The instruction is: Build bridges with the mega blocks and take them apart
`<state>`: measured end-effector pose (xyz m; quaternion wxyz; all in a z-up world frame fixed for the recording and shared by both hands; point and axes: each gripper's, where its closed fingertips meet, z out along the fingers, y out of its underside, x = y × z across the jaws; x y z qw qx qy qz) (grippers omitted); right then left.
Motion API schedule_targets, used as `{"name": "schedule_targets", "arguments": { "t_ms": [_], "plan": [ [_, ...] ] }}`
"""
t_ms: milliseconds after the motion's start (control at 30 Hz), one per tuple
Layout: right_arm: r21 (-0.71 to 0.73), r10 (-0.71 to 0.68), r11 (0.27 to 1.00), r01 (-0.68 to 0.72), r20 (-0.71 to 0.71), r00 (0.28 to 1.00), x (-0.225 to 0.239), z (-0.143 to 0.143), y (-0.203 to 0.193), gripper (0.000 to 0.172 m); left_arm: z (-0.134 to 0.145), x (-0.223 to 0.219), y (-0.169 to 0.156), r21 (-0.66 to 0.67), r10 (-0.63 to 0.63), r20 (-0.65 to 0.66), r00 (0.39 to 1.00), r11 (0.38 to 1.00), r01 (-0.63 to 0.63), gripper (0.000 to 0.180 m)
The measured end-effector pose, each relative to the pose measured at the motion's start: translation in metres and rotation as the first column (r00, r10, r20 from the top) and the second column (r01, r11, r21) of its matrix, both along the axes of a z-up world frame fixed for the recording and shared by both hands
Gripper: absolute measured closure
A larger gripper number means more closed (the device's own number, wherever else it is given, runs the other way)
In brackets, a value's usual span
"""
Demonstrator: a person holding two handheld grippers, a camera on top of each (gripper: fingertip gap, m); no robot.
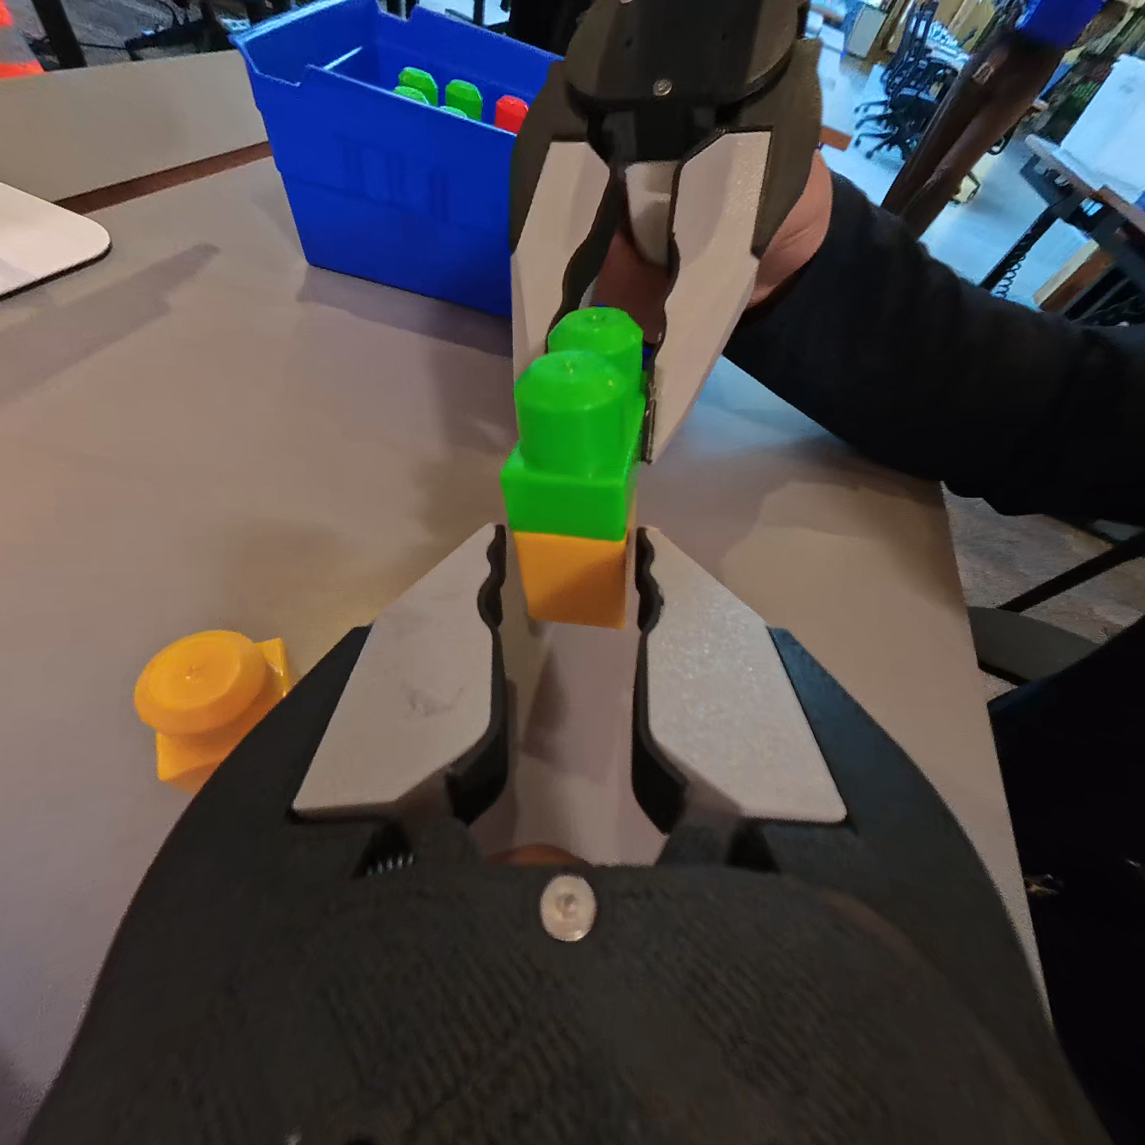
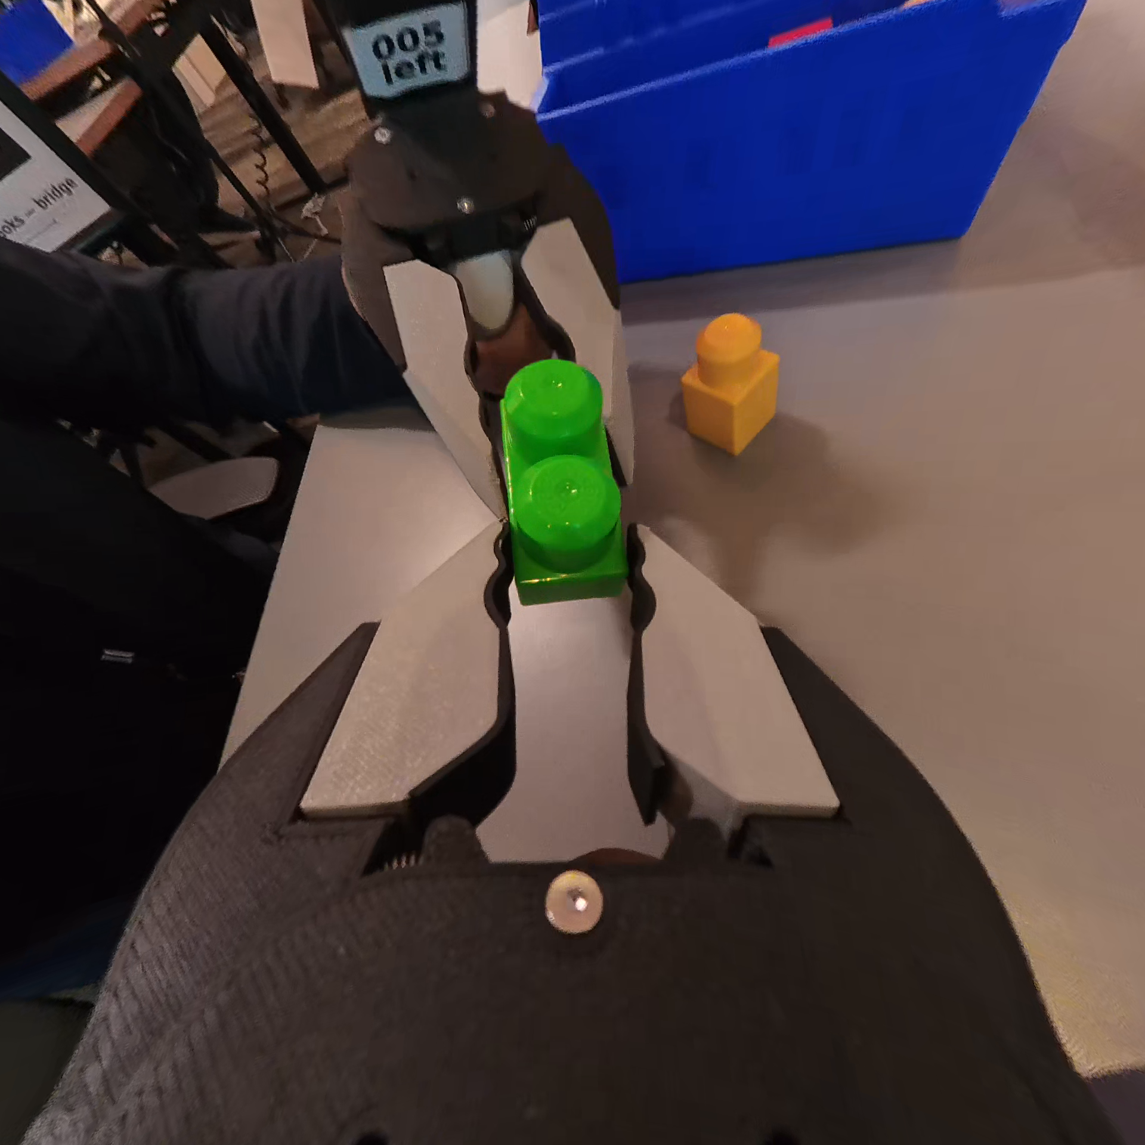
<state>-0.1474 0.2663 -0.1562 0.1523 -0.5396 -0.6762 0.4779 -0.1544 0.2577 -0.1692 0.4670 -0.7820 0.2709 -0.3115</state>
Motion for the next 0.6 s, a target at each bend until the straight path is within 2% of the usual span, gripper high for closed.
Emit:
{"name": "schedule_targets", "arguments": {
  "t_ms": [300, 467, 533, 600],
  "plan": [
    [0.091, 0.039, 0.995, -0.046, 0.073, 0.997, -0.002, -0.016, -0.014, 0.138, -0.017, 0.011, -0.009, -0.073, -0.076, -0.027, 0.997, 0.995, 0.074, 0.145],
    [-0.041, 0.018, 0.999, -0.019, -0.016, 1.000, -0.010, 0.005, -0.017, 0.139, -0.005, 0.011, -0.013, -0.100, -0.103, 0.094, 0.990, 0.989, 0.112, 0.146],
    [-0.113, 0.013, 0.993, -0.019, -0.059, 0.998, -0.013, 0.014, -0.018, 0.139, -0.004, 0.013, -0.015, -0.098, -0.118, 0.096, 0.988, 0.987, 0.127, 0.146],
    [-0.172, -0.005, 0.985, -0.009, -0.080, 0.997, -0.014, 0.019, -0.014, 0.139, -0.001, 0.011, -0.010, -0.047, -0.082, 0.050, 0.995, 0.995, 0.085, 0.146]
  ]
}}
